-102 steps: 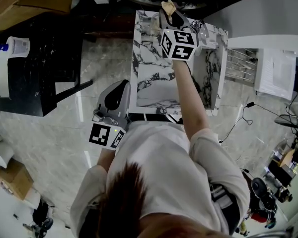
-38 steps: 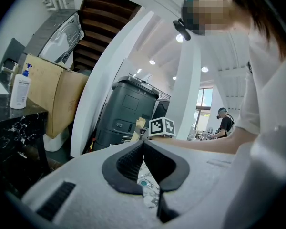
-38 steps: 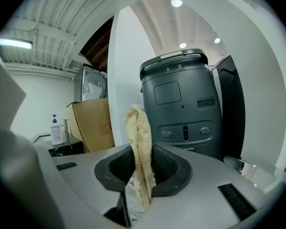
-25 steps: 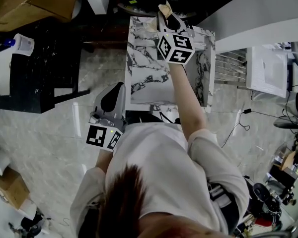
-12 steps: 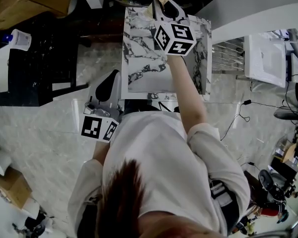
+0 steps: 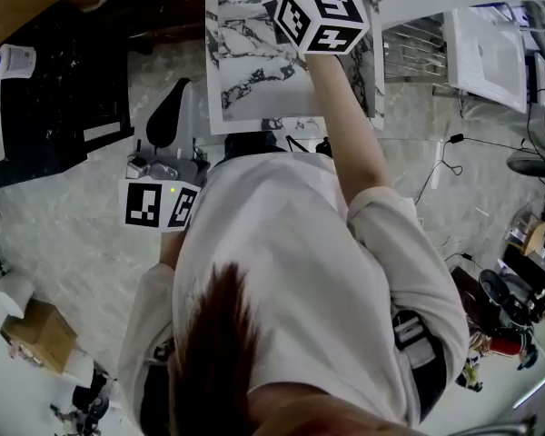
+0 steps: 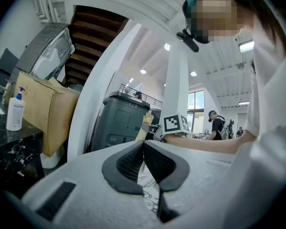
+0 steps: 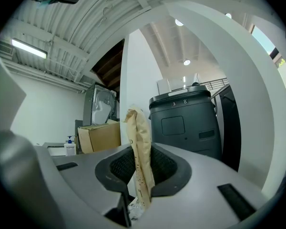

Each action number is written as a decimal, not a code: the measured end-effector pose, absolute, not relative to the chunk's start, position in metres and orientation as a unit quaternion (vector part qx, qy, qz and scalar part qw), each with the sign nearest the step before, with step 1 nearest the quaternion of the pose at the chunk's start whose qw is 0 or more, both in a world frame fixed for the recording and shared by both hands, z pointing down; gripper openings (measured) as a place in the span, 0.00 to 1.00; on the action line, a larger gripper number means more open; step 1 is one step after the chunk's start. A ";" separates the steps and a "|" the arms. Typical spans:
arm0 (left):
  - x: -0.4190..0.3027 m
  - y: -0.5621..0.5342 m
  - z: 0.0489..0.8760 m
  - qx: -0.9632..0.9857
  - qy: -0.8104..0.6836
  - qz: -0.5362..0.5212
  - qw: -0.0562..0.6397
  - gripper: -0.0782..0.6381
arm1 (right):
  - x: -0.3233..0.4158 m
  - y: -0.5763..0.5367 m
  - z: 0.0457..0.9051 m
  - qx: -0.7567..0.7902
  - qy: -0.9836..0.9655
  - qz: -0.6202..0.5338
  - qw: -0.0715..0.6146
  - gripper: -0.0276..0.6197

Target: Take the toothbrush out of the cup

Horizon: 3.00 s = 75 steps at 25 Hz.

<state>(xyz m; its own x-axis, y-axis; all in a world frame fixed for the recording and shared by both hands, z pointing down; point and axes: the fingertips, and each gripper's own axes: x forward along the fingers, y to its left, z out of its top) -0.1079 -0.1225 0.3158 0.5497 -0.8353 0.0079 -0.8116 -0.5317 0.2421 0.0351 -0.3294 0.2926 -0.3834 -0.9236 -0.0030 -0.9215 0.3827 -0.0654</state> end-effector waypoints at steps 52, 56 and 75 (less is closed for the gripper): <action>-0.049 -0.121 0.303 0.908 -0.405 -0.041 0.102 0.13 | 0.192 -0.150 0.188 -0.647 0.756 0.028 0.095 0.15; -0.047 -0.120 0.301 0.907 -0.406 -0.044 0.104 0.13 | 0.195 -0.137 0.189 -0.646 0.757 0.026 0.100 0.15; -0.051 -0.113 0.302 0.905 -0.410 -0.043 0.107 0.13 | 0.197 -0.095 0.201 -0.648 0.753 0.006 0.109 0.15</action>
<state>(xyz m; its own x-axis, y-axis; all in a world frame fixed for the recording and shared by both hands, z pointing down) -0.0507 -0.1126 0.3018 0.6606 -0.7507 0.0101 -0.7325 -0.6414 0.2282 0.1973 -0.0947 0.2006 -0.1355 -0.9759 -0.1712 -0.9784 0.1590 -0.1324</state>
